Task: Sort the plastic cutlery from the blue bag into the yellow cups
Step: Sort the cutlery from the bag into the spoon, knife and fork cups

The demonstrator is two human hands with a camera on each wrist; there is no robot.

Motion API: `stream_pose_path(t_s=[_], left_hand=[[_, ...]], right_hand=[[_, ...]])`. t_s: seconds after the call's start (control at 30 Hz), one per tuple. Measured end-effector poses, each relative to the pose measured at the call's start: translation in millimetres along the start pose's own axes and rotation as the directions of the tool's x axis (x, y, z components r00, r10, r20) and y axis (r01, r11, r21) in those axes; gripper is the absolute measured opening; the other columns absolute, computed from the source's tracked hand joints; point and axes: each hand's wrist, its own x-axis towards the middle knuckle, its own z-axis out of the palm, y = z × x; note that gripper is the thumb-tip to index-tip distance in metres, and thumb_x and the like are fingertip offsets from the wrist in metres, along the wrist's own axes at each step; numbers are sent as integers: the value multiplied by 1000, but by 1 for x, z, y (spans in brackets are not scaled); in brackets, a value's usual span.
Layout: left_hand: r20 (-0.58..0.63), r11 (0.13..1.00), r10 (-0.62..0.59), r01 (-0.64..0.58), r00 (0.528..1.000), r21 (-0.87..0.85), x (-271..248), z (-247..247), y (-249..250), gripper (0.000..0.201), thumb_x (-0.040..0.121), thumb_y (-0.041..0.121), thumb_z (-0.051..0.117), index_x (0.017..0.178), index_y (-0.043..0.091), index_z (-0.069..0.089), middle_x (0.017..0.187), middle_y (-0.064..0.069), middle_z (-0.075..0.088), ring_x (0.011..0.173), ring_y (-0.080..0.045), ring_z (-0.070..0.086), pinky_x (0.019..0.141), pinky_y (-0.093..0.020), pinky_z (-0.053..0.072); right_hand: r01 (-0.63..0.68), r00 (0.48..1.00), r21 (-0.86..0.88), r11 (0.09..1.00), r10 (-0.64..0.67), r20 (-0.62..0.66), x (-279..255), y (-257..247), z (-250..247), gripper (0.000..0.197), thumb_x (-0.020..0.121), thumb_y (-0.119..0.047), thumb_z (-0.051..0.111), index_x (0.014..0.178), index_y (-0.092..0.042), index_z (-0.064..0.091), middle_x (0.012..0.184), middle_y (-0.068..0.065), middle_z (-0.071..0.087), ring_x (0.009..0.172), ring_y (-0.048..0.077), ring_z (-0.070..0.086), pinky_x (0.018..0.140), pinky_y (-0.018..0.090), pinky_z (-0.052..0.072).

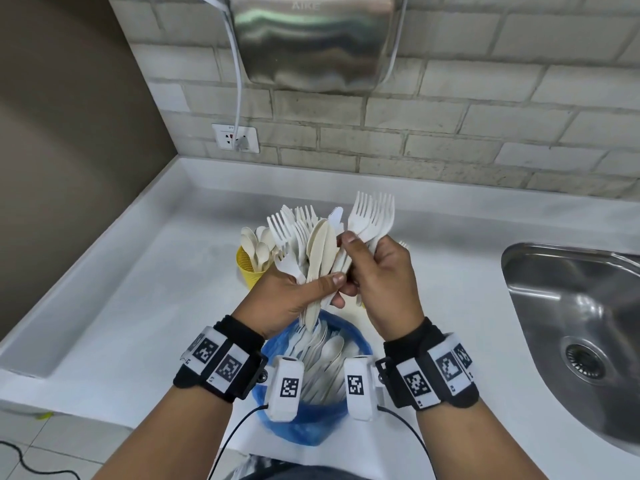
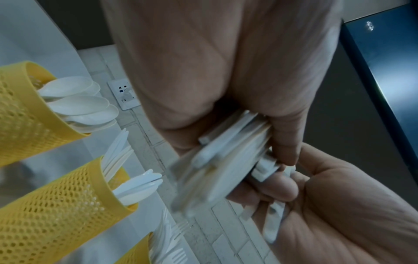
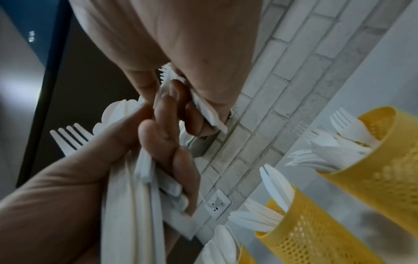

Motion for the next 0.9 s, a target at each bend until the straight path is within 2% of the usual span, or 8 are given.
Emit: stream_pose_path(t_s=[0.17,0.3,0.4,0.47,0.57,0.67,0.8,0.9], left_hand=[[28,997,-23,21,999,71,-2,2,4,14,97,0,62,108,-8,61,99,-36,68,72,-19,72,75,-34,60],[28,984,-48,42,998,170,-4,-4,4,7,99,5,64,98,-2,65,86,-24,69,65,-13,66,68,-34,55],[26,963,-76,67,997,260,-3,-7,4,10,98,11,67,95,2,69,80,-14,73,66,-16,64,71,-35,54],[40,955,-84,69,996,288,-3,-7,5,9,97,13,69,93,5,69,79,-12,75,66,-17,64,69,-34,54],[74,931,-107,74,991,357,-2,-7,6,12,97,20,72,91,10,70,80,-9,77,69,-22,64,69,-34,55],[83,916,-119,77,989,394,-2,-6,7,13,96,22,73,89,11,71,80,-6,78,70,-27,66,70,-33,56],[70,919,-108,73,992,388,-3,-7,8,15,95,20,74,89,6,72,80,-8,78,69,-31,66,68,-33,56],[73,934,-86,55,994,353,-6,-10,9,12,94,18,74,94,6,70,80,-10,76,73,-32,70,72,-36,59]], right_hand=[[73,969,214,974,-18,-245,14,-1,-7,24,101,-28,52,82,-15,60,71,4,60,66,24,59,62,36,44],[251,913,313,916,-116,-392,25,-24,-25,23,107,-16,43,85,-12,50,69,5,53,55,21,49,55,31,39],[324,913,49,945,-299,-277,25,-38,-32,16,101,-19,49,86,-17,56,59,-5,40,49,13,31,48,26,28],[374,914,-186,909,-395,-95,20,-49,-31,17,99,-14,61,85,-21,65,57,-13,48,47,10,38,49,24,35],[381,923,-397,835,-321,211,15,-62,-28,3,92,-9,75,90,-11,74,55,-14,50,49,7,41,53,18,38],[423,896,-518,744,-258,362,17,-62,-28,3,88,-16,80,90,-14,79,63,-8,68,57,17,60,58,32,52],[512,858,-571,641,-359,367,21,-56,-28,10,91,-22,77,90,-12,79,78,6,77,77,30,72,69,42,55],[503,862,-470,725,-457,219,22,-57,-28,8,93,-12,73,88,-7,75,68,-17,68,63,4,62,64,26,49]])
